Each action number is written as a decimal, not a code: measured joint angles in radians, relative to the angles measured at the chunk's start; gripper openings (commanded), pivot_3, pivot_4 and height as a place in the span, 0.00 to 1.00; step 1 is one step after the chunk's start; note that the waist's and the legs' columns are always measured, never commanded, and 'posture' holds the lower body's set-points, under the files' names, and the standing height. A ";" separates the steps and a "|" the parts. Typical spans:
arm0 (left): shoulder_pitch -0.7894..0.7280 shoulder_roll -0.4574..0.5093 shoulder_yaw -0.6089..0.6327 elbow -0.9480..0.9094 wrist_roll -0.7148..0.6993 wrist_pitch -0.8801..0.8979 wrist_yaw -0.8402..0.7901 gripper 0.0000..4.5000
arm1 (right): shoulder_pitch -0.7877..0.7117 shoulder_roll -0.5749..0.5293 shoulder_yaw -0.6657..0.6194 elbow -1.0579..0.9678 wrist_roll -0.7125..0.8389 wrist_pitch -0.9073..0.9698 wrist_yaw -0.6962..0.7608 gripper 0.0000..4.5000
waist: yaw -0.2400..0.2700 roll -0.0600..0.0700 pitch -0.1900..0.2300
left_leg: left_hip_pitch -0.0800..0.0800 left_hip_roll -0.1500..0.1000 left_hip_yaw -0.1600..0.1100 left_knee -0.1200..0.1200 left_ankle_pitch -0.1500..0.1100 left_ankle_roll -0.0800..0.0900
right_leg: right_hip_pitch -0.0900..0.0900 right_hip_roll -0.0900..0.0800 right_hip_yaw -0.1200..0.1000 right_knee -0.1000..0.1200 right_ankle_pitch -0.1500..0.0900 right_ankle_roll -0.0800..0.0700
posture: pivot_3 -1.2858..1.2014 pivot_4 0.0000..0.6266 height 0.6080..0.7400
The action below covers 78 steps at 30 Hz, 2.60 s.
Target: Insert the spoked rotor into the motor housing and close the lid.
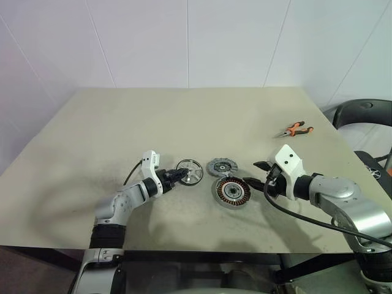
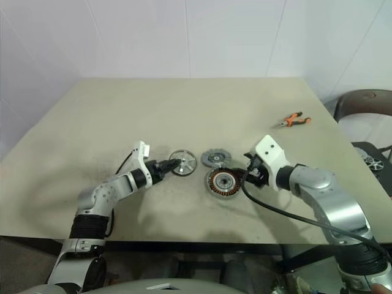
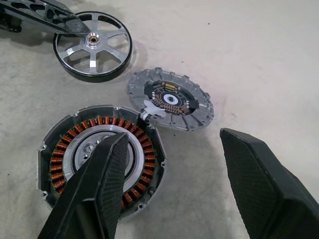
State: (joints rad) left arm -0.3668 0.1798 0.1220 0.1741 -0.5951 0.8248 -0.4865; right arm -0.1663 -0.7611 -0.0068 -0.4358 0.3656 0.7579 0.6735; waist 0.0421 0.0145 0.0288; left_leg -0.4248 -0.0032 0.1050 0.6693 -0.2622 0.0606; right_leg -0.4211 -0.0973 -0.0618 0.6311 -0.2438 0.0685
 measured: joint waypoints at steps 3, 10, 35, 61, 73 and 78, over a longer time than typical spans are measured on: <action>0.000 -0.002 0.001 0.000 0.000 0.000 0.004 0.56 | 0.000 0.000 0.000 0.000 0.000 0.000 0.000 0.68 | 0.000 0.000 0.000 | 0.000 0.000 0.000 0.000 0.000 0.000 | 0.000 0.000 0.000 0.000 0.000 0.000 | 0.52 0.00 1.00; -0.006 -0.015 0.018 -0.022 -0.036 0.000 -0.025 0.23 | -0.001 0.001 0.002 0.000 -0.001 0.000 0.000 0.68 | 0.001 0.000 0.000 | 0.000 0.000 0.000 0.000 0.000 0.000 | 0.000 0.000 0.000 0.000 0.000 0.000 | 0.52 0.00 1.00; -0.052 0.016 0.203 -0.074 -0.414 0.332 -0.062 0.10 | -0.073 0.081 -0.122 0.030 0.144 0.124 -0.021 0.68 | -0.001 -0.002 0.001 | -0.001 0.000 0.000 0.002 0.000 0.001 | 0.001 0.000 0.000 0.000 0.000 0.000 | 0.52 0.00 1.00; -0.167 -0.126 0.044 0.240 -0.348 0.459 -0.083 0.10 | -0.027 0.116 -0.217 -0.001 0.264 0.239 -0.162 0.68 | -0.002 -0.001 0.000 | -0.002 0.000 -0.001 0.010 -0.006 0.003 | 0.001 -0.001 0.000 0.001 0.000 0.000 | 0.52 0.00 1.00; -0.196 -0.161 0.011 0.377 -0.231 0.336 -0.186 0.10 | -0.003 0.115 -0.230 -0.018 0.268 0.238 -0.181 0.68 | -0.002 0.001 -0.001 | -0.002 0.000 -0.001 0.009 -0.006 0.003 | -0.001 -0.002 0.000 0.001 0.000 0.000 | 0.52 0.00 1.00; -0.201 -0.171 0.010 0.404 -0.203 0.308 -0.215 0.10 | 0.003 0.115 -0.230 -0.025 0.268 0.238 -0.182 0.68 | -0.002 0.001 -0.001 | -0.002 0.000 -0.001 0.010 -0.006 0.004 | -0.001 -0.002 0.000 0.000 0.000 0.000 | 0.52 0.00 1.00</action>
State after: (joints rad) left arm -0.5682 0.0085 0.1322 0.5786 -0.7982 1.1328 -0.7017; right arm -0.1636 -0.6465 -0.2369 -0.4607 0.6335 0.9958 0.4915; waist 0.0406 0.0157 0.0281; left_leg -0.4267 -0.0030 0.1043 0.6788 -0.2686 0.0642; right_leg -0.4225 -0.0991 -0.0616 0.6315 -0.2438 0.0684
